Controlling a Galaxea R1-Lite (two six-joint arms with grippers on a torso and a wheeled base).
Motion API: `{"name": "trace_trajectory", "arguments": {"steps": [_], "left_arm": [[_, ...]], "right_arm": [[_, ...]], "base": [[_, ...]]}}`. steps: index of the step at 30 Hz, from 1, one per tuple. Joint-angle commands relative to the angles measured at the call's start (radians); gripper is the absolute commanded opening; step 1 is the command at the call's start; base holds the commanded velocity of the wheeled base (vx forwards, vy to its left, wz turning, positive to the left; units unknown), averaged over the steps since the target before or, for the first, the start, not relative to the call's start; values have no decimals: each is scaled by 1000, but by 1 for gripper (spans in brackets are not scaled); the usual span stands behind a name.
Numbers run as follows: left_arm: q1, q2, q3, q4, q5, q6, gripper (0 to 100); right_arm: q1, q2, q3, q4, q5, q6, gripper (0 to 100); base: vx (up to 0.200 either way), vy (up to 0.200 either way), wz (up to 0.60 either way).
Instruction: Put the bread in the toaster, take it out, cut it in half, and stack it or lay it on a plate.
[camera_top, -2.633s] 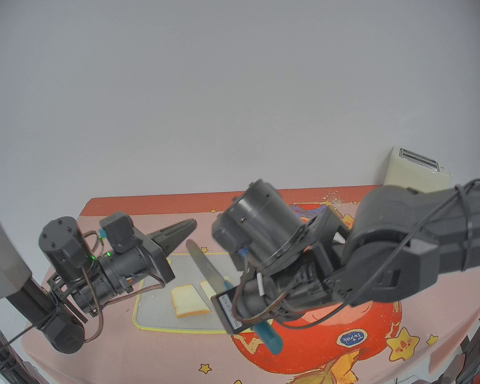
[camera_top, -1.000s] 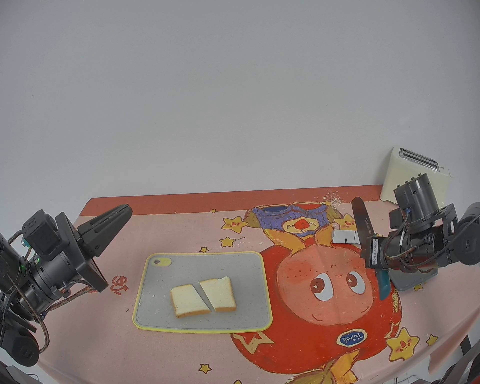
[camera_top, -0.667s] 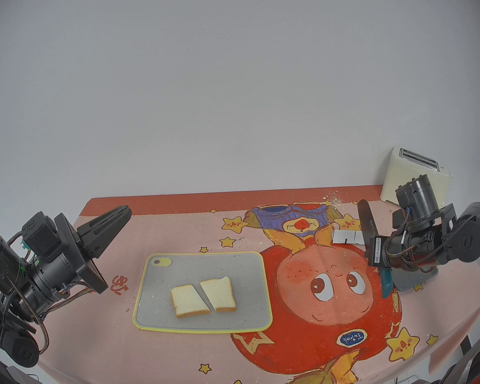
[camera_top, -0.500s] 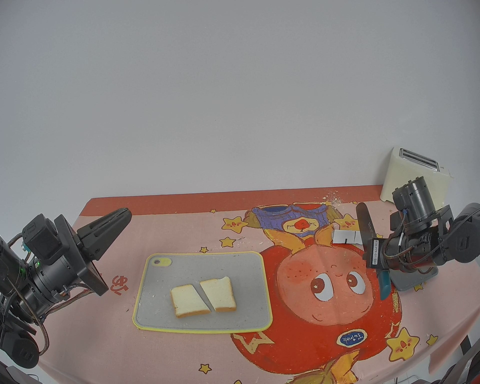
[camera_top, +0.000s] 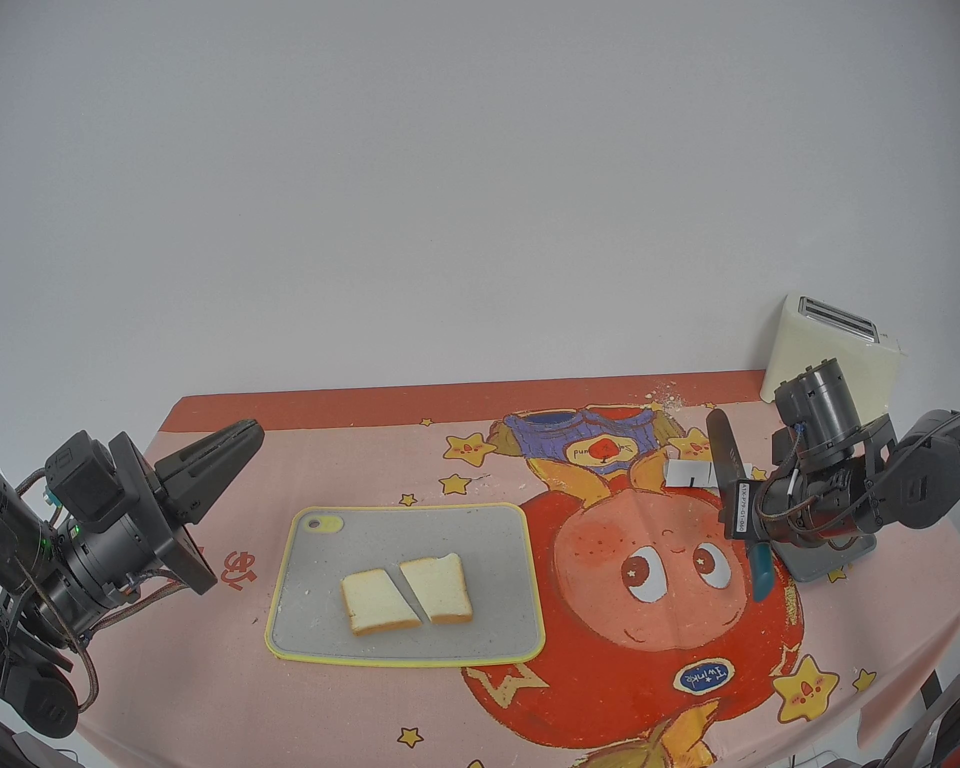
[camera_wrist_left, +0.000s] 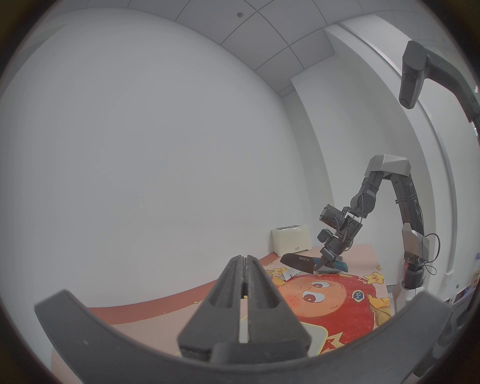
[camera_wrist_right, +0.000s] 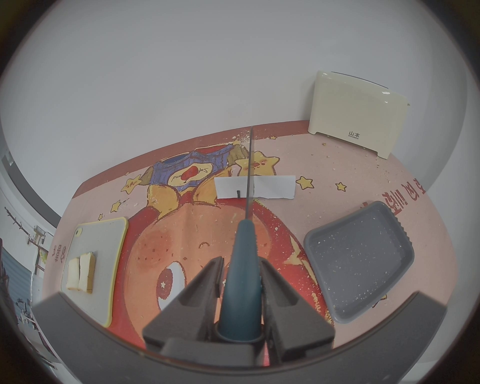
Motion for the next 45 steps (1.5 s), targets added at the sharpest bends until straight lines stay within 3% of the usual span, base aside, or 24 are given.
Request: {"name": "trace_trajectory", "arguments": {"steps": [1, 45], "left_arm": [[0, 2, 3, -15, 0, 0, 0], [0, 2, 9, -15, 0, 1, 0]], "right_arm": [[-4, 13, -2, -1, 0, 0, 0], [4, -15, 0, -1, -10, -3, 0]], "base": [[0, 0, 0], [0, 0, 0]]}}
